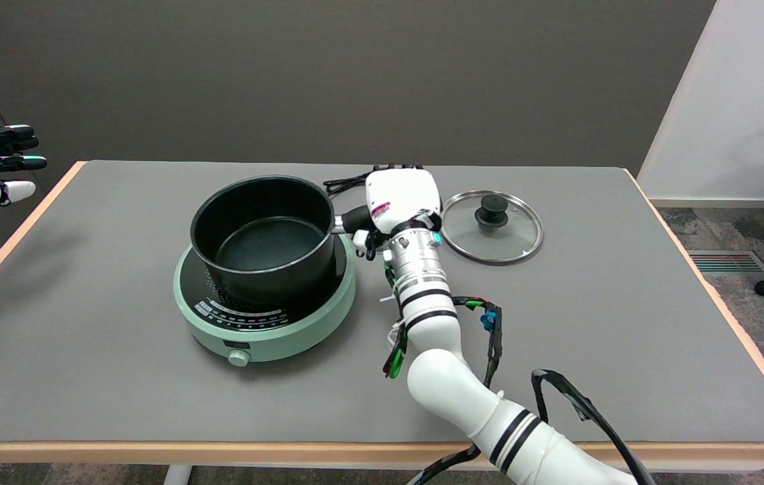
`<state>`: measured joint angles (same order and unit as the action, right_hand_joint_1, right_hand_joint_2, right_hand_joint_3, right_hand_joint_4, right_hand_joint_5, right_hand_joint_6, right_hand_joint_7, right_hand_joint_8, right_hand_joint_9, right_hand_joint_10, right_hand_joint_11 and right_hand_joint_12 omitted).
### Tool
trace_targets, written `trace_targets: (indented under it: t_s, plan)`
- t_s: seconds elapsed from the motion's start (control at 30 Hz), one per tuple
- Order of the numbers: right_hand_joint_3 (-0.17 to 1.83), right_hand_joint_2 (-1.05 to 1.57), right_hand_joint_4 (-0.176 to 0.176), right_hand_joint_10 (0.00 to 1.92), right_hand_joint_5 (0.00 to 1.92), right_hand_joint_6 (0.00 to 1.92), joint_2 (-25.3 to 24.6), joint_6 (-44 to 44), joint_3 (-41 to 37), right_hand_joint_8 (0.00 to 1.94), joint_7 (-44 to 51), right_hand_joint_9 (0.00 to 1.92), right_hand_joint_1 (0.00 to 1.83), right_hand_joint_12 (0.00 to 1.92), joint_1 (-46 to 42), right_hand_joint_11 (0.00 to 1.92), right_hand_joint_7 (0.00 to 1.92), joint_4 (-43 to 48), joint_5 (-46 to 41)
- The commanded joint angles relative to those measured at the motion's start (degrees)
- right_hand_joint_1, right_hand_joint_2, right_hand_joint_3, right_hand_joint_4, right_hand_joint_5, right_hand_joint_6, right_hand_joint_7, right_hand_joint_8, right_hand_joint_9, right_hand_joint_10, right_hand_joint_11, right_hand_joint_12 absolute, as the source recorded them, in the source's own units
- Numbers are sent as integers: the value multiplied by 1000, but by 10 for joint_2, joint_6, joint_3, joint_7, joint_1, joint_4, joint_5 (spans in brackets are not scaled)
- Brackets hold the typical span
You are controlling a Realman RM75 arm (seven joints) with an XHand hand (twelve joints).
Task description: Pick up the soup pot.
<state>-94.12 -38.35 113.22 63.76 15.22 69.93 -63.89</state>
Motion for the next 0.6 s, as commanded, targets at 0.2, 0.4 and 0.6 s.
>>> trace_targets:
  t_s: [0.2, 0.4, 0.6]
  plan:
    - [767, 892, -81, 1504, 1504, 1504, 34, -1, 1, 1504, -4, 1504, 981, 1504, -1, 1504, 1504, 48, -46]
    - [799, 890, -80, 1488, 1488, 1488, 74, 4, 0, 1488, -4, 1488, 990, 1488, -7, 1488, 1488, 98, -84]
    - [828, 882, -79, 1481, 1481, 1481, 135, 26, -18, 1481, 1, 1481, 994, 1481, -13, 1481, 1481, 156, -155]
